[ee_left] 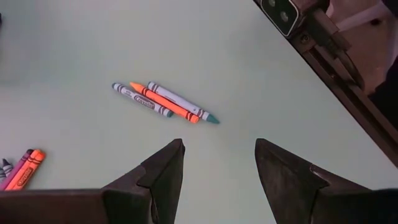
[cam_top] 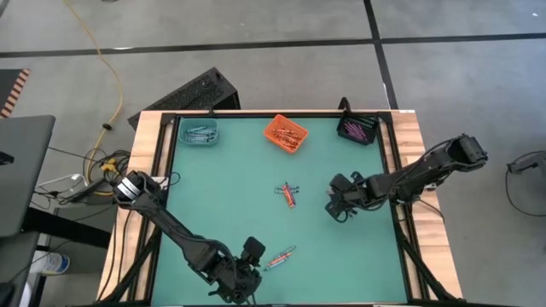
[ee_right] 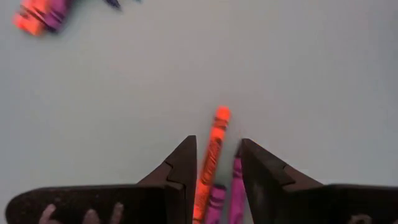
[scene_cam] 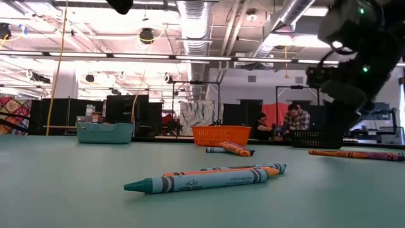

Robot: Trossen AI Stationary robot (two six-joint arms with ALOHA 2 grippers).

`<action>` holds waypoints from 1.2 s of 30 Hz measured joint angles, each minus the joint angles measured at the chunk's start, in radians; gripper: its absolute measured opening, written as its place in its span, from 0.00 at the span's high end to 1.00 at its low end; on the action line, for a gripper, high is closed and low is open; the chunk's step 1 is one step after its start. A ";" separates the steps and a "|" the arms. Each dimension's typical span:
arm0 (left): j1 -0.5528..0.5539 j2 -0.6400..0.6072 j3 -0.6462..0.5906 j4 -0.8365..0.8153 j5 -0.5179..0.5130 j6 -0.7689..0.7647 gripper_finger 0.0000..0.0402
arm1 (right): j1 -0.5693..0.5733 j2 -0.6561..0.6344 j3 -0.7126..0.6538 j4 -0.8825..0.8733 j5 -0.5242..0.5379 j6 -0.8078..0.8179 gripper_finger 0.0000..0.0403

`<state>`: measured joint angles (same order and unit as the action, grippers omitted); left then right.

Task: Sort crayons
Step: Put the orange crayon into the orange bin

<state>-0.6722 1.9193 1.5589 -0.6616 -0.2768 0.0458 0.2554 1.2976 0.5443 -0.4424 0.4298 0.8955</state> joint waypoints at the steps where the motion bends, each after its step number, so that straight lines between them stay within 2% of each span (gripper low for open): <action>1: 0.000 0.000 0.000 0.000 0.000 -0.002 0.53 | 0.000 0.000 -0.014 0.008 -0.008 0.011 0.71; 8: -0.003 0.000 0.000 0.000 0.000 0.010 0.53 | 0.032 0.000 -0.054 0.067 -0.014 0.040 0.71; 27: -0.001 0.000 0.000 0.009 0.000 0.013 0.53 | 0.044 0.000 -0.057 0.082 -0.014 0.042 0.72; 36: -0.001 0.000 0.000 0.036 0.003 0.035 0.53 | 0.027 0.166 -0.014 0.166 -0.036 -0.003 0.76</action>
<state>-0.6731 1.9198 1.5589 -0.6256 -0.2741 0.0813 0.2829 1.4635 0.5305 -0.2759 0.3938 0.8921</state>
